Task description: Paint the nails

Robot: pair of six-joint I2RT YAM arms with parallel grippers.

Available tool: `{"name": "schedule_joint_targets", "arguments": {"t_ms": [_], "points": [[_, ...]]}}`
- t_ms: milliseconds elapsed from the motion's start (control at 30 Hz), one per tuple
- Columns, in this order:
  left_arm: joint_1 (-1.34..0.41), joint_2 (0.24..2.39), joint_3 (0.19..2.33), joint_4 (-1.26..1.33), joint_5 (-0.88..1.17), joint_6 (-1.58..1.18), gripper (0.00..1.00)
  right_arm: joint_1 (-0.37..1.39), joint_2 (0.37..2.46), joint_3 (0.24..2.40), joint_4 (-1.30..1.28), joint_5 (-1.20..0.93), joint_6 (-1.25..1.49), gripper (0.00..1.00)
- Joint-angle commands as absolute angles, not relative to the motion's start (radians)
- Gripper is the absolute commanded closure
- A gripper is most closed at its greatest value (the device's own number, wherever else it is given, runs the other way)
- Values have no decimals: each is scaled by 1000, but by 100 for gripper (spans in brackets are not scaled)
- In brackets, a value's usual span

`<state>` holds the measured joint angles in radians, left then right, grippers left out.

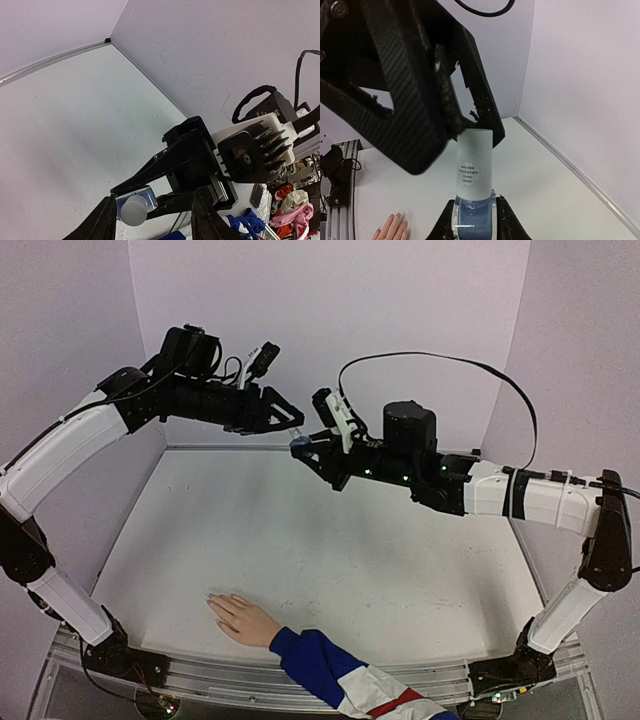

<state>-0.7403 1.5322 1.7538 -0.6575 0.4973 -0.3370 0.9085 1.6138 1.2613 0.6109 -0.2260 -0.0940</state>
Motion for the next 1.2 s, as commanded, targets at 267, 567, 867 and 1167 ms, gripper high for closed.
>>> {"name": "schedule_joint_targets", "arguments": {"t_ms": [267, 567, 867, 1167], "points": [[-739, 1556, 1829, -704, 491, -318, 49, 911, 1596, 1321, 670, -250, -94, 100], [-739, 1567, 1839, -707, 491, -316, 64, 911, 1598, 1324, 670, -258, -94, 100], [-739, 1566, 1845, -708, 484, -314, 75, 911, 1598, 1326, 670, -264, -94, 100], [-739, 1558, 1853, -716, 451, -317, 96, 911, 1606, 1325, 667, -269, -107, 100]]}}
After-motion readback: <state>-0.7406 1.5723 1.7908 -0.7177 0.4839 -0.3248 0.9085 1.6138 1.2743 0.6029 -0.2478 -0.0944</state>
